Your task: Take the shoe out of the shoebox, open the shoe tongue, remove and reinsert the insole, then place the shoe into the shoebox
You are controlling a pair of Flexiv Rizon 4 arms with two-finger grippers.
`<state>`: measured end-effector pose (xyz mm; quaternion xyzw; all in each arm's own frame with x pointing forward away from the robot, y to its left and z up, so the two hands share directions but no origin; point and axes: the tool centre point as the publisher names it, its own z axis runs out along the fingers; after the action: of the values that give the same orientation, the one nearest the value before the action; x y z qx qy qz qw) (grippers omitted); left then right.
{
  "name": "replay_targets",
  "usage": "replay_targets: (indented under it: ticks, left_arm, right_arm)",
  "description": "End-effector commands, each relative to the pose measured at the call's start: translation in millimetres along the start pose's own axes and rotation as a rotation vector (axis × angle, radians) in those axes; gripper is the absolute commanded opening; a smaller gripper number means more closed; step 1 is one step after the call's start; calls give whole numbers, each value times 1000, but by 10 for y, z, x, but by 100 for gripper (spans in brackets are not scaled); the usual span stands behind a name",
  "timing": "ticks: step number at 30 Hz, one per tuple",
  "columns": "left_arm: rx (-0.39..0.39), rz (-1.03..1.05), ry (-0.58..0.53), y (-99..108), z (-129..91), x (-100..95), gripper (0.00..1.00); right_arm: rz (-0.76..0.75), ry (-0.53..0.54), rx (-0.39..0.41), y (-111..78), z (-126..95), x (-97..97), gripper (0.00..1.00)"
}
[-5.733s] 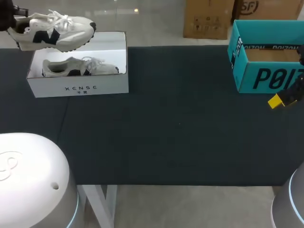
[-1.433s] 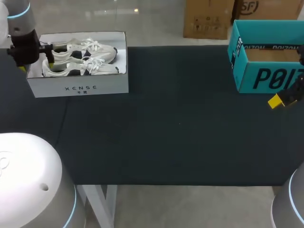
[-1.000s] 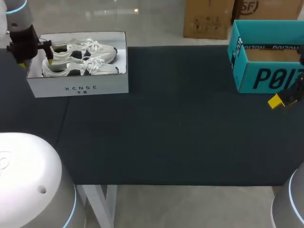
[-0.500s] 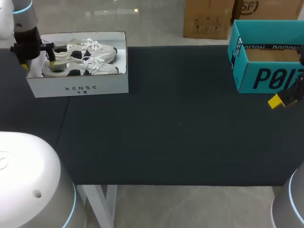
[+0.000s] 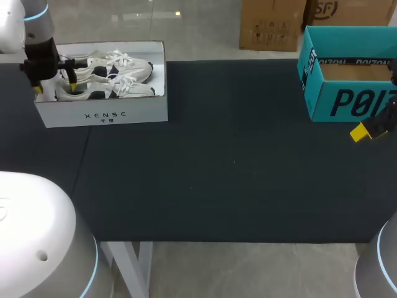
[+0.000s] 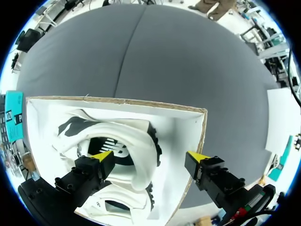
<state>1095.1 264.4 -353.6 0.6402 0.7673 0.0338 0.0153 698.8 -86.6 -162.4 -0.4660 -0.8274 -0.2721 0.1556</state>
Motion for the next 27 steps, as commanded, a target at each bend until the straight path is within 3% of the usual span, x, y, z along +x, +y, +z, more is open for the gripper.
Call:
replay_targets:
  ticks: [1,7,8,9,10,11,12,13,18,23,25,27]
  left_arm:
    - [4,2,2,51,27,-10,100]
    - [3,8,3,88,47,-34,100]
    - [2,9,2,92,46,-43,93]
    - [2,10,1,94,46,-54,75]
    - [2,11,0,95,49,-66,66]
    - [2,13,0,91,53,-80,41]
    - [1,14,0,87,57,-92,29]
    - [4,16,-2,81,62,-104,25]
    - [14,22,-1,39,103,-140,27]
    - [22,28,5,11,154,-146,14]
    - [24,29,6,3,155,-138,0]
    - [24,29,5,1,148,-127,0]
  right_arm:
    - [1,-1,1,1,3,-2,100]
    - [1,-1,1,1,3,-2,100]
    - [1,-1,1,1,3,-2,100]
    - [1,-1,1,1,3,-2,100]
    - [1,-1,1,1,3,-2,100]
    - [1,-1,1,1,3,-2,100]
    - [1,-1,1,1,3,-2,100]
    - [1,-1,1,1,3,-2,100]
    - [1,-1,1,1,3,-2,100]
    - [1,-1,1,1,3,-2,100]
    - [1,-1,1,1,3,-2,100]
    - [1,-1,1,1,3,-2,100]
